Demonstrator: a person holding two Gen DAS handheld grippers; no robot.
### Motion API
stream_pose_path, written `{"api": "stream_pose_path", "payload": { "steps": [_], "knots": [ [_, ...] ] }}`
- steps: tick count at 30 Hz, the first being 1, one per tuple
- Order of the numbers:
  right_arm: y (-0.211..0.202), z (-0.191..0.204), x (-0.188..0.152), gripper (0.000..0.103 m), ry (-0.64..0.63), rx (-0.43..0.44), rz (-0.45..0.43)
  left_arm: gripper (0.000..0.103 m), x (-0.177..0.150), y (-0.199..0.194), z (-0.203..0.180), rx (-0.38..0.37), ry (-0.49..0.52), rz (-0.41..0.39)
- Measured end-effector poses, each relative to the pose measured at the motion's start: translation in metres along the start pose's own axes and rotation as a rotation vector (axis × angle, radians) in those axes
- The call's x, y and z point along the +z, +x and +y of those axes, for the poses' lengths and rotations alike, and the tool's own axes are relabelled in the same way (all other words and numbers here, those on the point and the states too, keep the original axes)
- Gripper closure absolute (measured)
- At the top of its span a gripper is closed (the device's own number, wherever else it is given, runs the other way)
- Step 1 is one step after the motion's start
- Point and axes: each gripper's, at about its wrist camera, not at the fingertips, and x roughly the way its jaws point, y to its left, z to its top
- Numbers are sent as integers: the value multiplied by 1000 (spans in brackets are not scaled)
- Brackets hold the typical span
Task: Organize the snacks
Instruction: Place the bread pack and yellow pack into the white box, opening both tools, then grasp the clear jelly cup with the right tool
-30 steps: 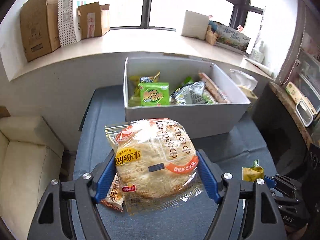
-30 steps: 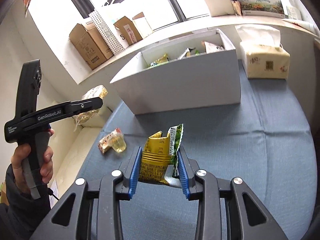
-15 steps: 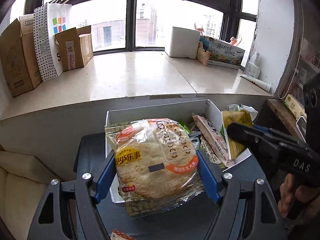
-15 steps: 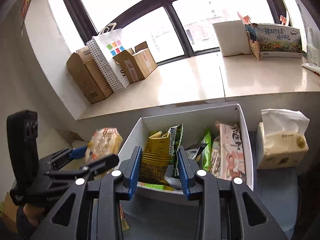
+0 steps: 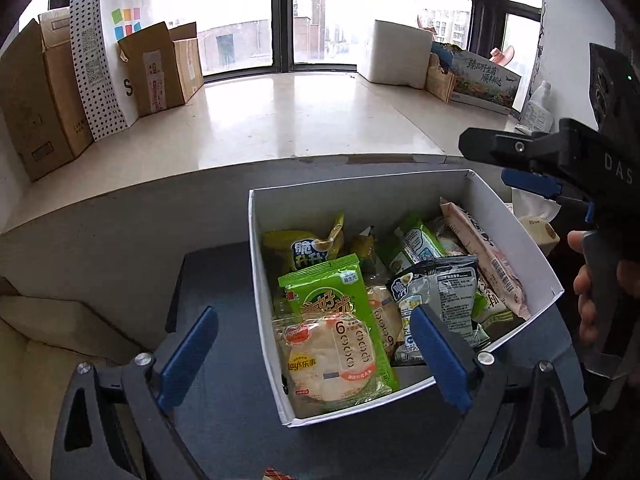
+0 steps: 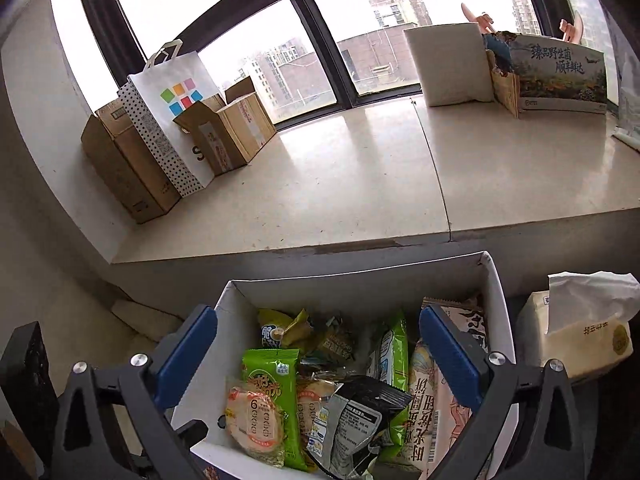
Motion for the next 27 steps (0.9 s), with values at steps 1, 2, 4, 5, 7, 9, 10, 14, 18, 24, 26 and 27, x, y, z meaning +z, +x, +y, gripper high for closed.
{"api": "stream_pose_path", "payload": {
  "steps": [1, 2, 4, 5, 7, 9, 10, 14, 18, 24, 26, 27],
  "knots": [
    [-3, 1, -3, 0, -17, -12, -5, 3, -2, -3, 1, 1, 7, -1],
    [-7, 3, -5, 0, -36, -25, -14, 3, -4, -6, 2, 0, 13, -8],
    [-15, 7, -8, 0, -70, -28, -25, 3, -7, -13, 3, 15, 24, -18],
    [-20, 9, -10, 0, -79, -33, -34, 3, -8, -18, 3, 12, 27, -23],
    [-34, 11, -13, 0, -92, -23, -58, 3, -11, -29, 3, -3, 28, -42],
    [-51, 15, -20, 0, -105, -2, -81, 3, -13, -44, -1, -8, 37, -68],
    [-60, 18, -24, 0, -120, 6, -86, 3, -16, -54, -3, 5, 42, -91],
    [-99, 32, -48, 0, -202, 24, -112, 0, -27, -101, -9, 3, 53, -177],
    [-135, 40, -83, 0, -235, 80, -108, 0, -44, -142, -11, 34, 49, -250],
    [-152, 51, -163, 0, -310, 119, -43, 0, -90, -180, 1, 30, -7, -275],
    [-143, 54, -190, 0, -323, 134, 7, 0, -109, -189, 8, 23, -36, -275],
    [-137, 56, -202, 0, -325, 142, 29, 0, -119, -191, 12, 27, -52, -265]
  ]
}}
